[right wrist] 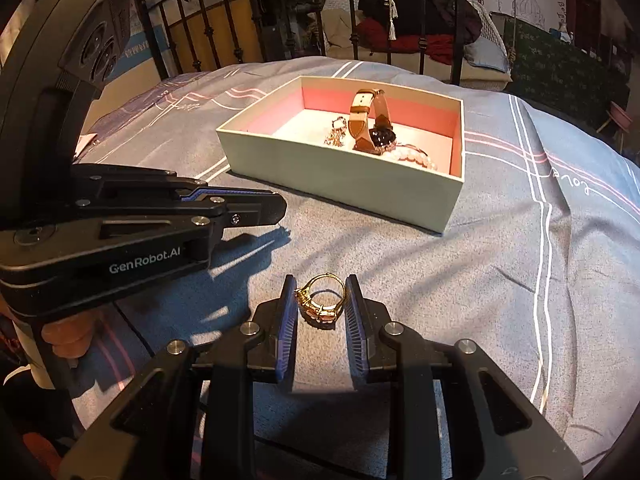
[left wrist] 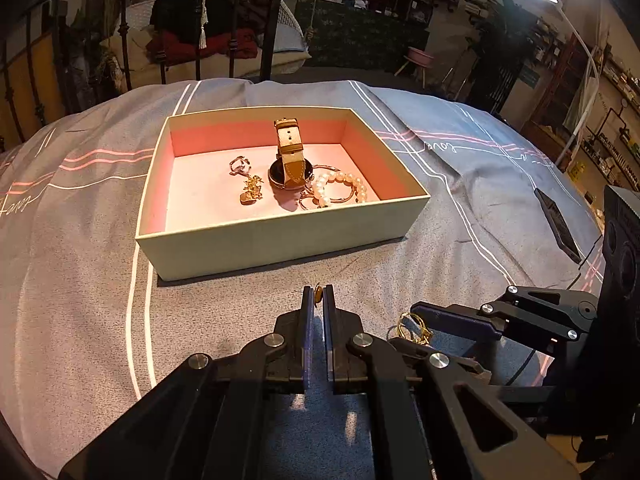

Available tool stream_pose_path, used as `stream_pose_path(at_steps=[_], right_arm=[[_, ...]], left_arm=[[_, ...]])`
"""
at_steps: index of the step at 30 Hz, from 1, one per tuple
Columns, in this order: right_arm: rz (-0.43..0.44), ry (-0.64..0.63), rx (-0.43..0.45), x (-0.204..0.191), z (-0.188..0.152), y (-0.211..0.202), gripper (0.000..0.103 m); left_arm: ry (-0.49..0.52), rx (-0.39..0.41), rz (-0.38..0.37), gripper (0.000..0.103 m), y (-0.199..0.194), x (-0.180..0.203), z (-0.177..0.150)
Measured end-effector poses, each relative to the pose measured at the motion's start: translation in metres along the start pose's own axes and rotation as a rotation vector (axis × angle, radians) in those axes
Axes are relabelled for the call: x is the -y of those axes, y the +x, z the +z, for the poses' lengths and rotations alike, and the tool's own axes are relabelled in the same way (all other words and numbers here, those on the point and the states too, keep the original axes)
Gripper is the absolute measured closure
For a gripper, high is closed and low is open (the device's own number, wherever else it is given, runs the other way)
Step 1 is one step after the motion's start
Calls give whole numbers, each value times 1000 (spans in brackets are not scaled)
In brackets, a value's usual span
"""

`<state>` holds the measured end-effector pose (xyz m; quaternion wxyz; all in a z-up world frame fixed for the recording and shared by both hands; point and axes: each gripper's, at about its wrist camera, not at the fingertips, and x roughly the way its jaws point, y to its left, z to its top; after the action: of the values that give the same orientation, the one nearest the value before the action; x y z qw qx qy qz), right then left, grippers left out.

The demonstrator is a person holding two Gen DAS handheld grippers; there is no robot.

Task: Organize jewelry
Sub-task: 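Carry both gold rings over the box with both grippers, then open left gripper to drop its ring while right gripper releases the gem ring into the box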

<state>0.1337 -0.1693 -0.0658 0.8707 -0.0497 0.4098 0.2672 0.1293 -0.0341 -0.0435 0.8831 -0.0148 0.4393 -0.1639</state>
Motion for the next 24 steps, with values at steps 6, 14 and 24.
stream_pose_path(at_steps=[6, 14, 24], right_arm=[[-13, -24, 58, 0, 25, -9, 77], [-34, 9, 77, 18, 78, 9, 77], [-53, 41, 36, 25, 93, 34, 77]], left_arm=[[-2, 49, 9, 99, -16, -1, 19], [-42, 59, 60, 99, -9, -16, 62], [-83, -15, 102, 98, 20, -30, 87]])
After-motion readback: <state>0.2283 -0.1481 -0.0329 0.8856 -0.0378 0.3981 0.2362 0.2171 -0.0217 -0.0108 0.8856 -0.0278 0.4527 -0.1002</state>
